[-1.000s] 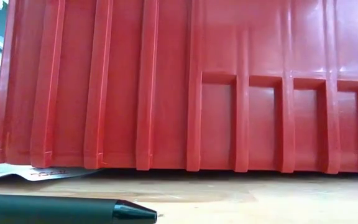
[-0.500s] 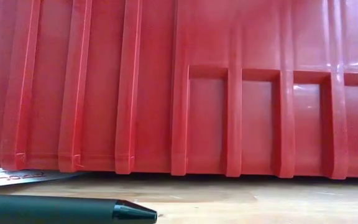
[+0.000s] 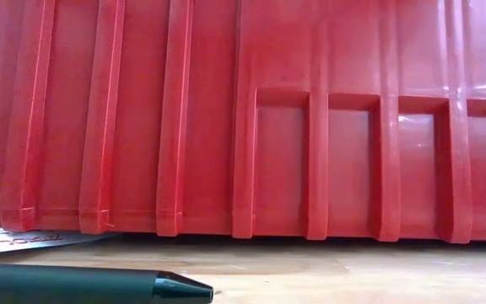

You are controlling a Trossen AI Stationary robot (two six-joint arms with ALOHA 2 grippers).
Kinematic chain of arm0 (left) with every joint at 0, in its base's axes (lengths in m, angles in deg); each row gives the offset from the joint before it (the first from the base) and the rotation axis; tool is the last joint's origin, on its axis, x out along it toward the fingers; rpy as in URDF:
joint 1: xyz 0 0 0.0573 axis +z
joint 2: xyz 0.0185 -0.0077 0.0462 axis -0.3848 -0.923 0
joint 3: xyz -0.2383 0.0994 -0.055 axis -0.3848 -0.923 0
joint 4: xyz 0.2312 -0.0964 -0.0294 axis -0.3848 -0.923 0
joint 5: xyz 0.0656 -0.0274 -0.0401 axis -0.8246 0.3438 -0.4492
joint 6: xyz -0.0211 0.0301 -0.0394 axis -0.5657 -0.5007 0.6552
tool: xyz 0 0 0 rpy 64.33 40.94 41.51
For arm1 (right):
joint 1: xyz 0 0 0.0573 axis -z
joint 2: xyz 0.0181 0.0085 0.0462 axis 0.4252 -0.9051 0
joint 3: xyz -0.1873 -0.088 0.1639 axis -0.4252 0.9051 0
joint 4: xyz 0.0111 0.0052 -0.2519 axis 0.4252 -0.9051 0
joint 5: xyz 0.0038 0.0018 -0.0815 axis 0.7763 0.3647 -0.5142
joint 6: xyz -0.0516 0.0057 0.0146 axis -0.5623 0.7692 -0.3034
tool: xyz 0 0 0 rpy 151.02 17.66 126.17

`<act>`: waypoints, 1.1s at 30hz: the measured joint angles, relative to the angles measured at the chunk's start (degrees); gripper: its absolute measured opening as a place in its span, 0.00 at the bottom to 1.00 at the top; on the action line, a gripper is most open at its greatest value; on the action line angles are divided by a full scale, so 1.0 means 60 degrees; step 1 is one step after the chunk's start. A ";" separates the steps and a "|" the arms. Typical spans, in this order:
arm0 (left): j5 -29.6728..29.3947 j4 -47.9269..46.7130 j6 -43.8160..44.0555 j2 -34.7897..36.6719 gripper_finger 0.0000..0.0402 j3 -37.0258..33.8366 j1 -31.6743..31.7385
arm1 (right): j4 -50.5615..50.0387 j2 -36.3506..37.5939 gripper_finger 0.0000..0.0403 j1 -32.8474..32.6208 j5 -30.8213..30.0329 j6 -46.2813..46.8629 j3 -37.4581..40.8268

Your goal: Sort Items/Unsort Items

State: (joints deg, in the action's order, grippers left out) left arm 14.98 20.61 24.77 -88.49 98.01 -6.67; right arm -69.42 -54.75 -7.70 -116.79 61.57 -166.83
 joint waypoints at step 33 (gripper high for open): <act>-0.5956 0.0349 0.5666 -0.2392 0.00 -0.0570 -0.1575 | 0.0227 -0.3936 0.00 0.0119 -0.0267 0.2224 -0.0029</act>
State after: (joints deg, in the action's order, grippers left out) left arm -20.76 22.70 58.77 -102.84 94.59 -16.12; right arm -68.06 -78.37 -6.98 -118.39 74.91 -167.01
